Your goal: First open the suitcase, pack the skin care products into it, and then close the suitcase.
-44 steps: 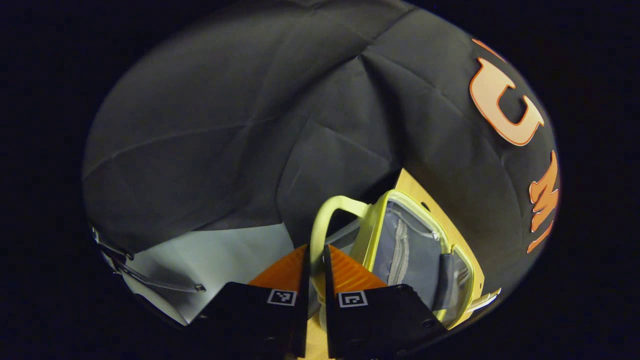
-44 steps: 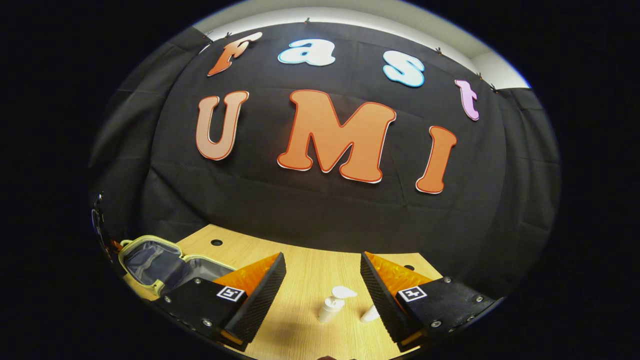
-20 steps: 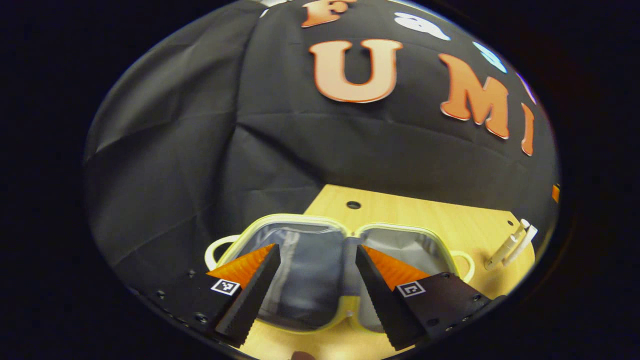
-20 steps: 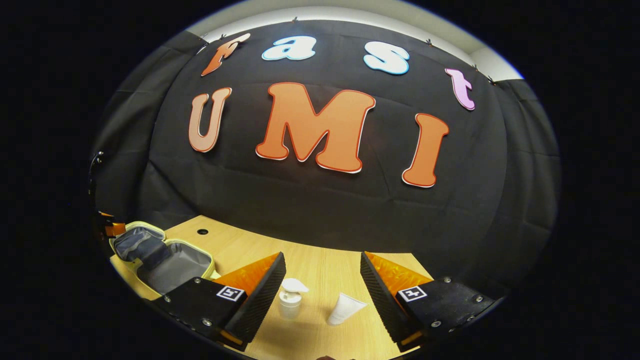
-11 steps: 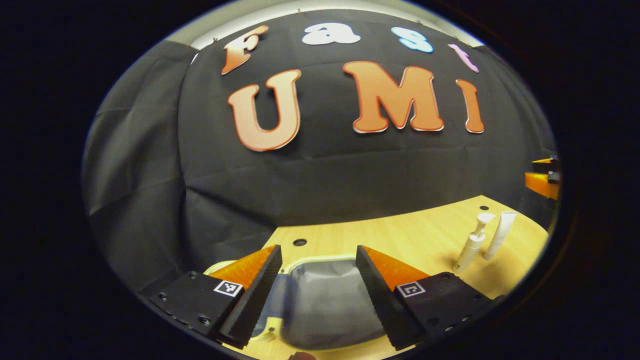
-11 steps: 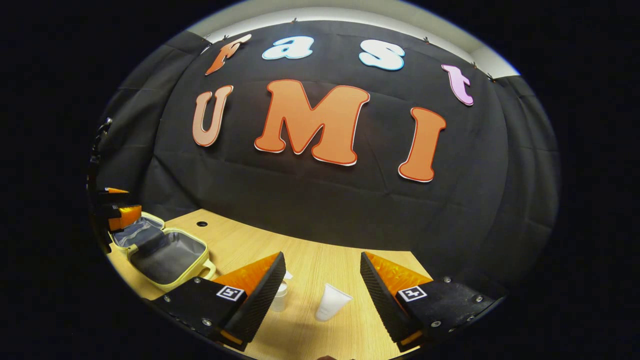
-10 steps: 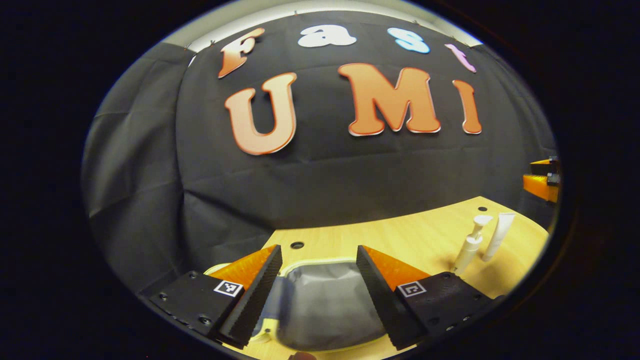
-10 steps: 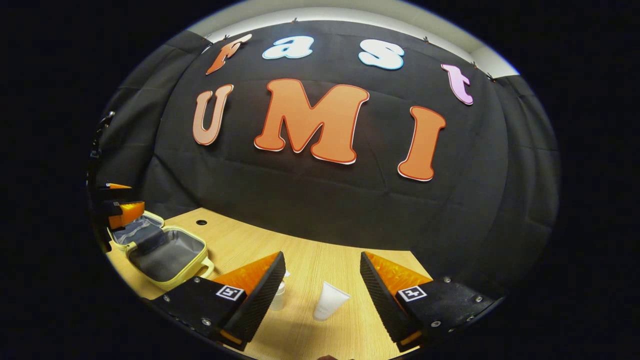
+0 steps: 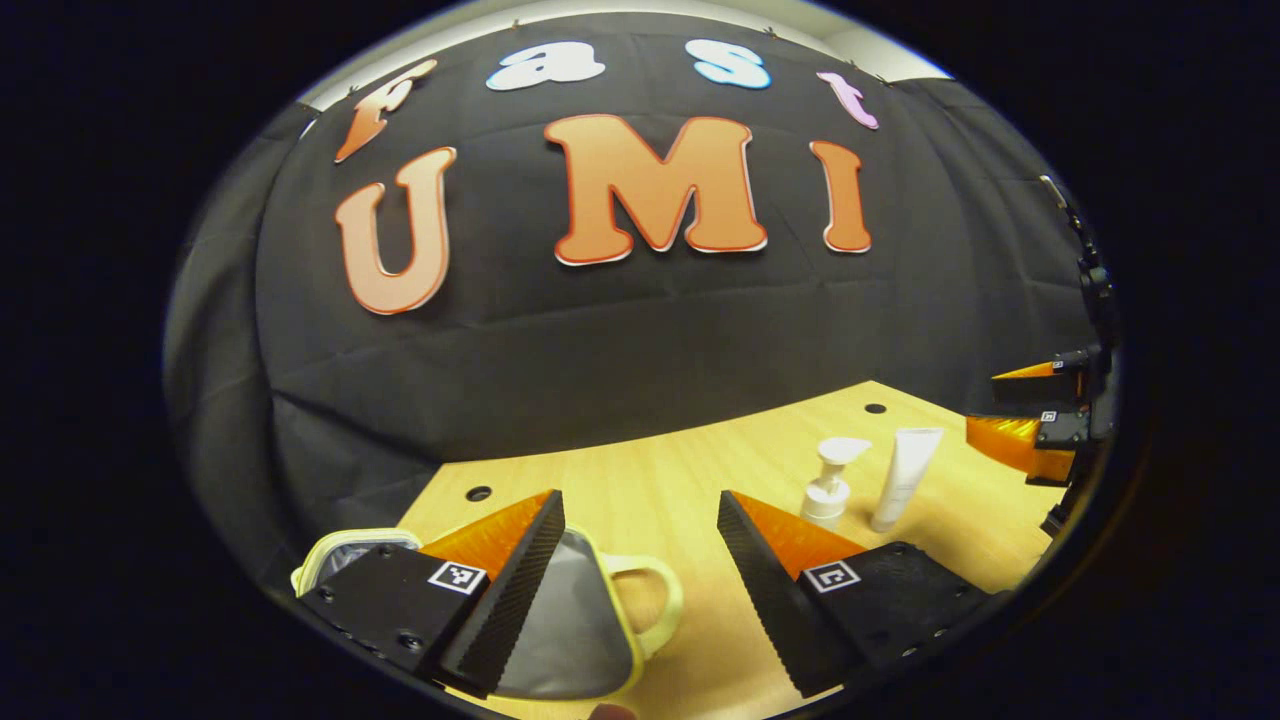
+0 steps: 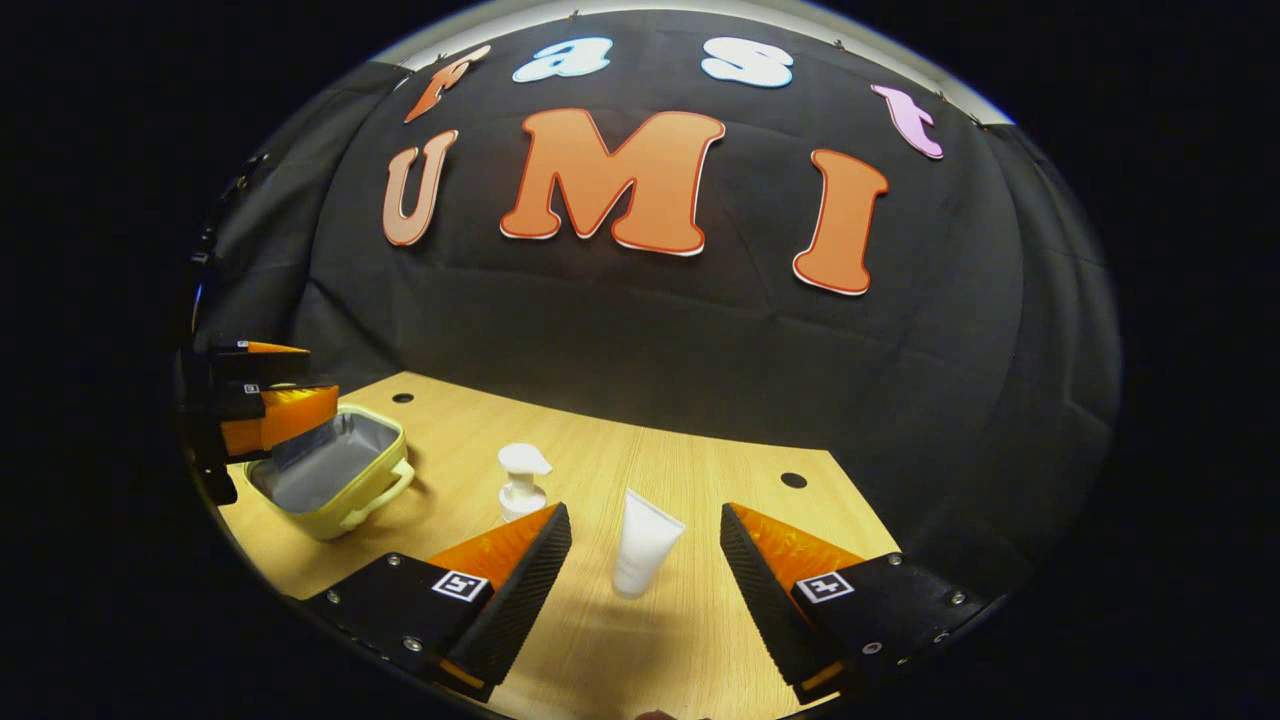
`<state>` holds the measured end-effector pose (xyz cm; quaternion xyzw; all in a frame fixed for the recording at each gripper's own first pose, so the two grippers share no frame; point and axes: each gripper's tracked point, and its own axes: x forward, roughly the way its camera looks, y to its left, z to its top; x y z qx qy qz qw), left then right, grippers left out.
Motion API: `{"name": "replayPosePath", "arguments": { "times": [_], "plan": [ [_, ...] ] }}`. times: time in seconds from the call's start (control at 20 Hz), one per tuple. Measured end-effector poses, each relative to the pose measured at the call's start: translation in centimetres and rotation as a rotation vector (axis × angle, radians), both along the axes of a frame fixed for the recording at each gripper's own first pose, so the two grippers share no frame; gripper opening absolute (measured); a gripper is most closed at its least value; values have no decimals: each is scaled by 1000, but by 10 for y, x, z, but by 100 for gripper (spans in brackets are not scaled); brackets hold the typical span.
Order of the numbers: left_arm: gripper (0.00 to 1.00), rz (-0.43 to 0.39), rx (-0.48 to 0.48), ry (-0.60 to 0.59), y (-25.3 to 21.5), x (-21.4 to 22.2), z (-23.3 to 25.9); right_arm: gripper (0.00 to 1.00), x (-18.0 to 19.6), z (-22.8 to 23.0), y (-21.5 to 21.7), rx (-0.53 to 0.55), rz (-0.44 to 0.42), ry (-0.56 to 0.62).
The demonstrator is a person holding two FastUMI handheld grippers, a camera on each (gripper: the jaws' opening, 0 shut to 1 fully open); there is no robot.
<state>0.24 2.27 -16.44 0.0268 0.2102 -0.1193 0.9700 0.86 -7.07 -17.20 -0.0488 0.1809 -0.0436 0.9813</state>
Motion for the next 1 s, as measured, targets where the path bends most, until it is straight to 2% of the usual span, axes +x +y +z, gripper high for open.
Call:
{"name": "replayPosePath", "arguments": {
  "times": [0.2,0.4,0.7,1.0],
  "plan": [
    [99,-113,-31,60,-58,4,-20,96,-7,-12,-10,-1,4,45],
    [99,-192,-44,128,-106,10,-55,96,-14,-20,-22,3,-6,67],
    [100,-254,-70,256,-151,21,-112,96,-13,-53,-28,-21,14,155],
    [100,-304,-47,319,-178,31,-149,96,-4,-85,-30,7,18,238]
  ]
}}
